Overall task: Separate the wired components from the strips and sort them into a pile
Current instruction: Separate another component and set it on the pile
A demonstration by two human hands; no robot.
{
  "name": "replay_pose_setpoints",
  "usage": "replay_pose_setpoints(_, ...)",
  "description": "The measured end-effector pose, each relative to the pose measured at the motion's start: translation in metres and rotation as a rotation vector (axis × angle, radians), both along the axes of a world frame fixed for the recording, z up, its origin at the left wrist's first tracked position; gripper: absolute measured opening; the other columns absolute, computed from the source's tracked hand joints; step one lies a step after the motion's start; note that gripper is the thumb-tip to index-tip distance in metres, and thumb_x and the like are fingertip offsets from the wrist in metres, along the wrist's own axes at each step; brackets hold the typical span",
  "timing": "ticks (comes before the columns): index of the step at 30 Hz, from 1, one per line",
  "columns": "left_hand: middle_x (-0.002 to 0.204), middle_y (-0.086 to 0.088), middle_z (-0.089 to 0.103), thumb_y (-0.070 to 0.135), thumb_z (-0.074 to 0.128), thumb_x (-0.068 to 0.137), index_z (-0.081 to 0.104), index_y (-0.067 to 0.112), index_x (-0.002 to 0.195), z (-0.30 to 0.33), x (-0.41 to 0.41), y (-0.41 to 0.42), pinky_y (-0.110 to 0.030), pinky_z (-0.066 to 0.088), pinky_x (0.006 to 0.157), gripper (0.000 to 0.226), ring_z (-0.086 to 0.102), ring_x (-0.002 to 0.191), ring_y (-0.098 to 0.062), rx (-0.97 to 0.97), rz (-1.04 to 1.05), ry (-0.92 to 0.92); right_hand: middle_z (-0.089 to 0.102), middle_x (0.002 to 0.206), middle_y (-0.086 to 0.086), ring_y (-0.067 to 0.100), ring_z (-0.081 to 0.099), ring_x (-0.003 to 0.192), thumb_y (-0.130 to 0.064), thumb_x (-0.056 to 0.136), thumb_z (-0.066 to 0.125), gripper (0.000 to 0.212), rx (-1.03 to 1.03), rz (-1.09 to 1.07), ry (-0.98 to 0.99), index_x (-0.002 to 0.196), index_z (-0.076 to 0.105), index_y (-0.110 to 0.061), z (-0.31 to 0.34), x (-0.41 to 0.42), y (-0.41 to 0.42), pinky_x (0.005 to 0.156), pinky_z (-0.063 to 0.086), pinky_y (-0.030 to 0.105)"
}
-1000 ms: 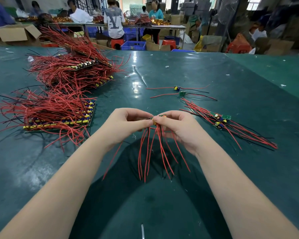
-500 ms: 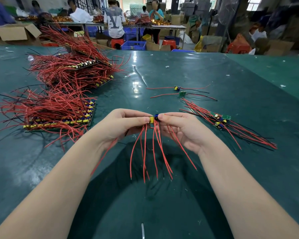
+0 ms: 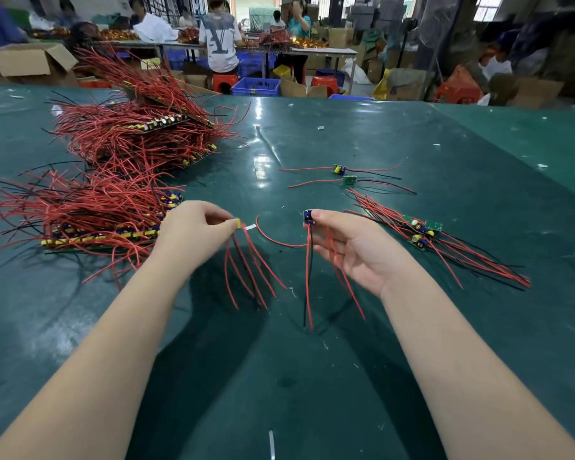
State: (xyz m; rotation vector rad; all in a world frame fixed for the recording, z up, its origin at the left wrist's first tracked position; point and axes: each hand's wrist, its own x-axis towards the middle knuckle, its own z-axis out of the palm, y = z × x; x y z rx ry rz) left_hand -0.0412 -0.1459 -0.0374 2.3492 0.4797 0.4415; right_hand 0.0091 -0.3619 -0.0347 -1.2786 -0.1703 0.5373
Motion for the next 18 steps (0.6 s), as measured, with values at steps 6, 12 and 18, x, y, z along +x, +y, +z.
replay_pose_setpoints(6, 0.115, -0.01, 0.063, 0.014, 0.066, 0.084, 0.069, 0.014, 0.114, -0.006, 0.0, -0.003, -0.033, 0.041, 0.095, 0.03, 0.057, 0.108, -0.029, 0.385, 0.006, -0.133, 0.067, 0.062, -0.006, 0.006, 0.062, 0.054, -0.025, 0.083, 0.073, 0.021, -0.137, -0.077, -0.064, 0.062, 0.077, -0.024, -0.002, -0.002, 0.002, 0.051, 0.049, 0.016)
replay_pose_setpoints(12, 0.108, 0.005, 0.059, 0.004, 0.075, 0.076, 0.066, 0.02, 0.118, -0.002, -0.006, -0.045, -0.023, 0.054, 0.076, 0.046, 0.06, 0.093, -0.007, 0.106, -0.55, -0.433, 0.062, 0.053, -0.001, 0.006, 0.056, 0.042, -0.016, 0.091, 0.064, 0.034, 0.032, -0.056, 0.049, 0.058, 0.073, -0.012, -0.001, -0.002, 0.005, 0.045, 0.048, 0.015)
replay_pose_setpoints(18, 0.111, 0.006, 0.061, 0.001, 0.07, 0.077, 0.065, 0.02, 0.119, -0.009, -0.006, -0.055, -0.03, 0.055, 0.083, 0.046, 0.061, 0.101, -0.011, 0.045, -0.629, -0.478, 0.059, 0.051, -0.004, 0.004, 0.053, 0.039, -0.021, 0.092, 0.062, 0.017, 0.048, -0.078, 0.137, 0.078, 0.064, -0.012, -0.002, -0.004, 0.009, 0.041, 0.044, 0.014)
